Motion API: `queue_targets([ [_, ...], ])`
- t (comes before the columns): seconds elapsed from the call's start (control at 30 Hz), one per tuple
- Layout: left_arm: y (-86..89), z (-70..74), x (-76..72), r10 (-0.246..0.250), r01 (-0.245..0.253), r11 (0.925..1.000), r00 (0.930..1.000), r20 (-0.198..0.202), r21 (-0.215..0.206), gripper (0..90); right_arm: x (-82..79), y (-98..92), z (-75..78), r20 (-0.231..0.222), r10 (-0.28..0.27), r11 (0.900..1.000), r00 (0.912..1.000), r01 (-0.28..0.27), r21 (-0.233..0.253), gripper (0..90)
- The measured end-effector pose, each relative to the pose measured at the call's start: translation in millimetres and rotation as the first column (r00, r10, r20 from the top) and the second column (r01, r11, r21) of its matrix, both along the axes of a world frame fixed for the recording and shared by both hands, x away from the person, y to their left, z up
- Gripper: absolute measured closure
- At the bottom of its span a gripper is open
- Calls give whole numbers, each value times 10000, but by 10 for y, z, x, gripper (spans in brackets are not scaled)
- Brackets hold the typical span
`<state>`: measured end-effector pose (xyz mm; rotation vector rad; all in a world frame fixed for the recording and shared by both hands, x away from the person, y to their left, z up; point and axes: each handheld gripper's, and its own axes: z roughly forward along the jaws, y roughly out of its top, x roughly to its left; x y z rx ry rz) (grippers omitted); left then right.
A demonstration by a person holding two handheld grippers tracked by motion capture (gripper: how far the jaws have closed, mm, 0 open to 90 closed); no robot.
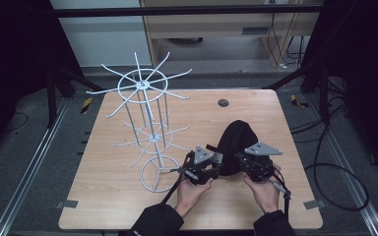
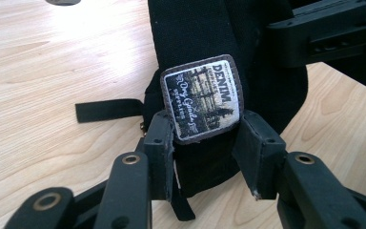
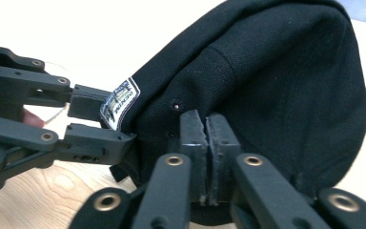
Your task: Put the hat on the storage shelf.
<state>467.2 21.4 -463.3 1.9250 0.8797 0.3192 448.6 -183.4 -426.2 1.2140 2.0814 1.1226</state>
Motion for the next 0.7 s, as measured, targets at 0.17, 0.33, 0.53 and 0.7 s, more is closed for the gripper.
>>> queue_targets([
  [0.17,25,-16,-5,243,-243,9997,9997,18,-88,603,-42,-80,23,619,200,9983,9979,-233,534,720],
  [0.33,68,-21,7,493,-495,9986,9987,-107,-191,605,-128,-344,131,1432,-454,9898,9886,252,1401,639],
  [0.53,113,-32,31,692,-697,9971,9975,-147,-311,606,-112,-552,-13,1036,-917,9840,9904,741,1621,556],
  [0.7,135,-39,49,847,-856,9953,9962,-214,-452,608,-137,-492,-186,532,-572,9891,9969,494,1385,489],
])
